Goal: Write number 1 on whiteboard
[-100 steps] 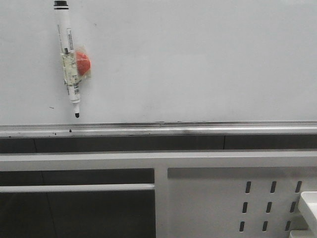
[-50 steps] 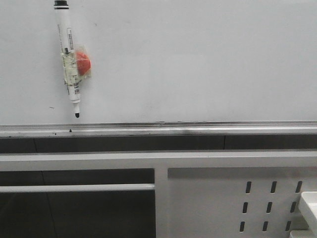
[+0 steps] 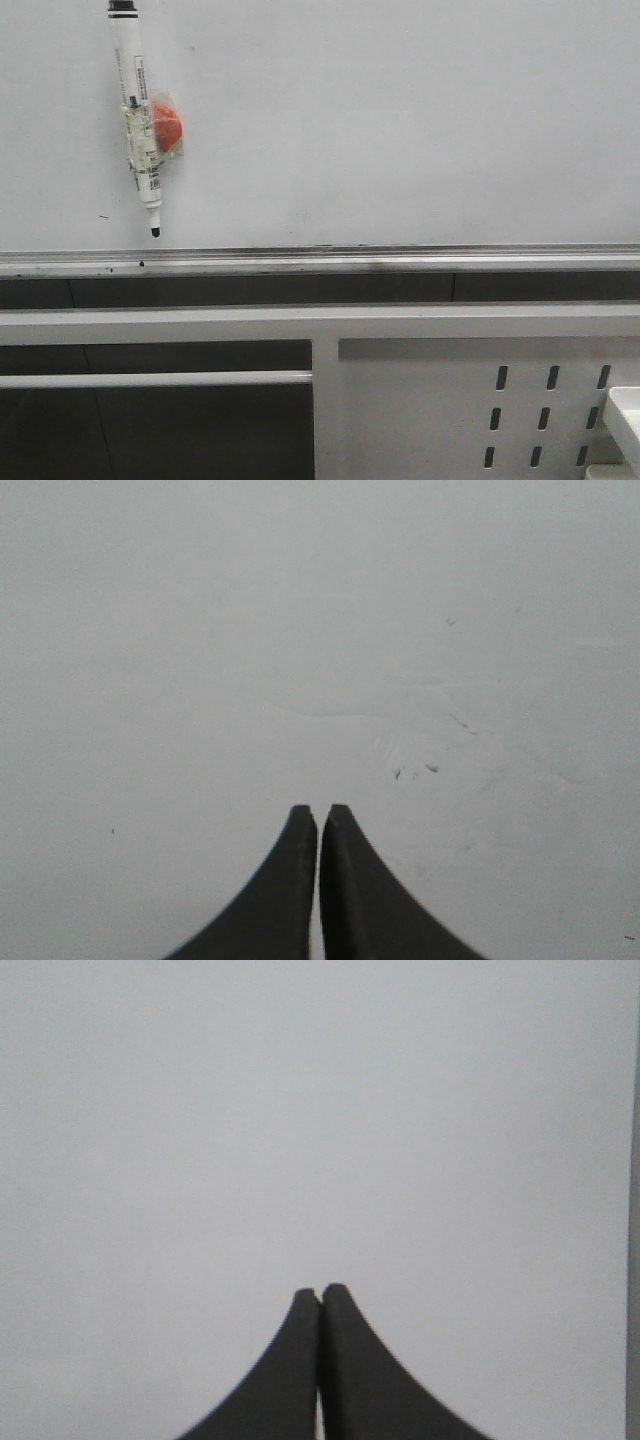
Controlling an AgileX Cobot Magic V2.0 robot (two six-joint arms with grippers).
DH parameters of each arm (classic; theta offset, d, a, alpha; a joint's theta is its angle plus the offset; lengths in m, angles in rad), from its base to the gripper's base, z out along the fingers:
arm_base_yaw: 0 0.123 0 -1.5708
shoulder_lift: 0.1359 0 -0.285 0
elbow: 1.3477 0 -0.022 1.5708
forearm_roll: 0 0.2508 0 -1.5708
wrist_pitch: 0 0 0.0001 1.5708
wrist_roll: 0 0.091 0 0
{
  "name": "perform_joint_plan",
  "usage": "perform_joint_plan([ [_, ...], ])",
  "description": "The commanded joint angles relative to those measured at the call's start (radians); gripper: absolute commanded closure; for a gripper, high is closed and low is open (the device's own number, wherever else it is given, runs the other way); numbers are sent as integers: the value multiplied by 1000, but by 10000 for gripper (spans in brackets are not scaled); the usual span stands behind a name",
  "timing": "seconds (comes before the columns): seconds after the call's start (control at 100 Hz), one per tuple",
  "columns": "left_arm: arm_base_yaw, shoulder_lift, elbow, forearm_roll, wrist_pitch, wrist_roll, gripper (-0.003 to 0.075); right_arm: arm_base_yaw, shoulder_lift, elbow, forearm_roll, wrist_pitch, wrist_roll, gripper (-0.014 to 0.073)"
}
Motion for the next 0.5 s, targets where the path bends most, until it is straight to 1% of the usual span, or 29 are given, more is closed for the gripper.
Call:
perform_joint_plan([
  [0.0, 2, 14, -84, -22, -5, 0, 740, 0, -18, -16, 14, -118, 17, 663],
  [0.05, 2, 45, -128, -16, 26, 0, 740, 0, -16, -55, 14, -11, 19, 663],
  [0.09, 2, 81, -163, -16, 46, 0, 740, 0, -9, -103, 16, 153, 38, 663],
  [0.14, 2, 130, -225, -18, 80, -6, 740, 0, 9, -166, 22, 309, 60, 663],
  [0.15, 2, 145, -232, -18, 89, -6, 740, 0, 12, -176, 30, 309, 60, 663],
  [0.16, 2, 153, -239, -25, 93, -6, 740, 0, 19, -193, 34, 361, 60, 663],
  [0.21, 2, 205, -292, -50, 90, -6, 740, 0, 50, -248, 70, 435, 60, 663],
  [0.26, 2, 250, -327, -58, 50, -6, 740, 0, 83, -289, 88, 462, 60, 663],
  [0.29, 2, 278, -339, -58, 17, 0, 740, 0, 100, -305, 90, 454, 60, 663],
  [0.41, 2, 350, -349, -58, -151, -6, 740, 0, 138, -320, 90, 344, 60, 663],
  [0.49, 2, 372, -349, -56, -161, 0, 740, 0, 141, -320, 125, 340, 60, 663],
])
